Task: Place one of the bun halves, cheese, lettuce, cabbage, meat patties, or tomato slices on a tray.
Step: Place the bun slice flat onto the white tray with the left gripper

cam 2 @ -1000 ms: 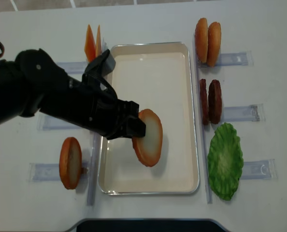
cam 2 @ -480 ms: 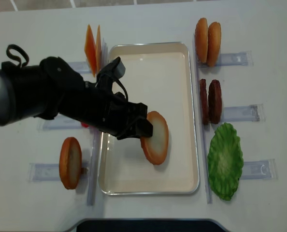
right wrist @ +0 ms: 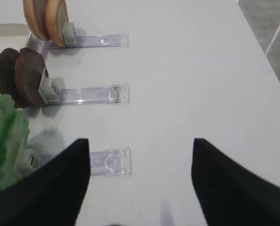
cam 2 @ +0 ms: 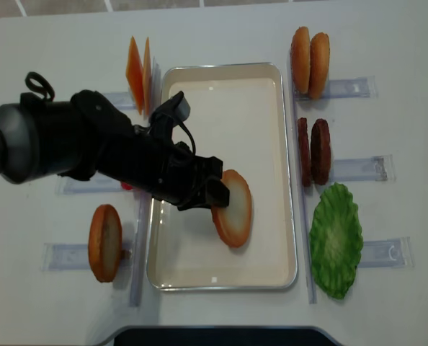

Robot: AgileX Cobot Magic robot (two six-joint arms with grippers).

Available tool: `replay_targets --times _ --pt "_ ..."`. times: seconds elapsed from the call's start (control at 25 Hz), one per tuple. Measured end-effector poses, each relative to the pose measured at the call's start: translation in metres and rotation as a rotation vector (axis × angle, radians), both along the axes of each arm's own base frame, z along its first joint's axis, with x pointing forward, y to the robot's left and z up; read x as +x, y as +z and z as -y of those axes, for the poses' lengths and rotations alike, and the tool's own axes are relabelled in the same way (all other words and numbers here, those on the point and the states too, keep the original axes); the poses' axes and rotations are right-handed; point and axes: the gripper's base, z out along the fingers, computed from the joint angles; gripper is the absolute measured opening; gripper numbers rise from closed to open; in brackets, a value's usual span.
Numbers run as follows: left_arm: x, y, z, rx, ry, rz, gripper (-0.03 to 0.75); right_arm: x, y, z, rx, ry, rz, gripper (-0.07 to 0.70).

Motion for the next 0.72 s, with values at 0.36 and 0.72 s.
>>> replay_targets --times 0.36,0.72 --pt "0.0008 -0.0049 0.0002 0.010 -0.003 -0.009 0.144 0.0000 0.0000 0.0000 0.000 0.000 0.000 0.470" --pt "0.0006 -0.0054 -0.0006 0.027 -0.024 0.002 0.141 0.0000 0.0000 0.0000 0.000 0.000 0.000 0.470"
